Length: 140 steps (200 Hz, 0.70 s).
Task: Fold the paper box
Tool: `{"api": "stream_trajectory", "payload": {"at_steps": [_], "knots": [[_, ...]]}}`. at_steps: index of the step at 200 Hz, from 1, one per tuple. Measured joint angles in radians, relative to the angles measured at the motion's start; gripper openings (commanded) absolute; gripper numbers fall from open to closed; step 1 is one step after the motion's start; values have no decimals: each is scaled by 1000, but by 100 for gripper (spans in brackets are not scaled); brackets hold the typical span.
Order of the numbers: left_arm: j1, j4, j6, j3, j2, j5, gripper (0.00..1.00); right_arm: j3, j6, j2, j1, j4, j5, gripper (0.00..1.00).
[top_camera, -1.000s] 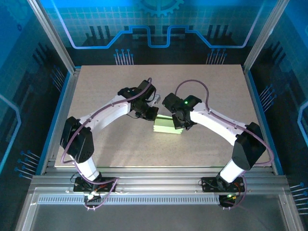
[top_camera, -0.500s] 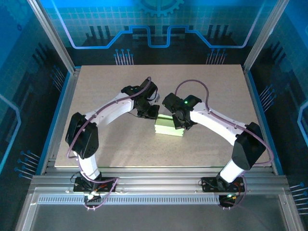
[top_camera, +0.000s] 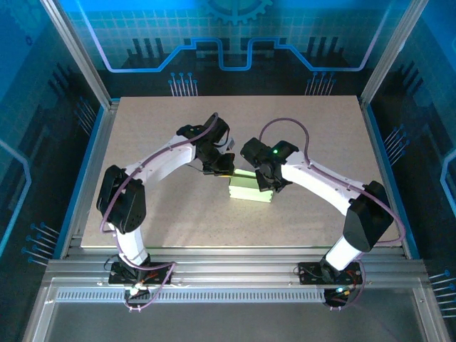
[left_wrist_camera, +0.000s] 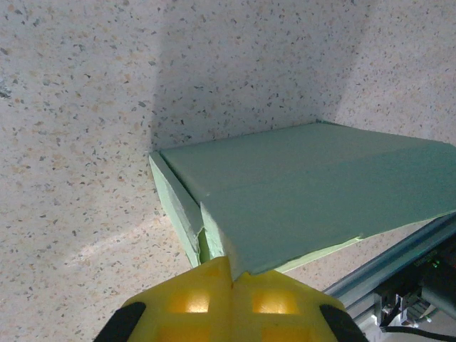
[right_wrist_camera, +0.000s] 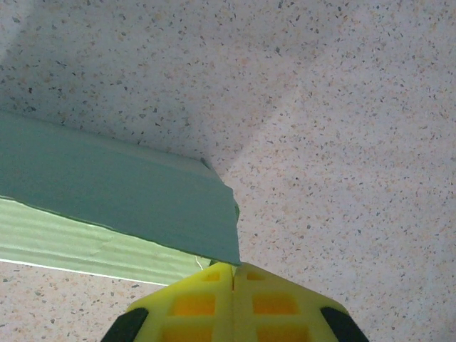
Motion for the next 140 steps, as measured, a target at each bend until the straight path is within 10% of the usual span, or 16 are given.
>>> {"api": "stream_trajectory", "payload": {"at_steps": [140], "knots": [[-100,223,105,-218,-132,-172,0,-25,9,0,-1,3,8,0]]}}
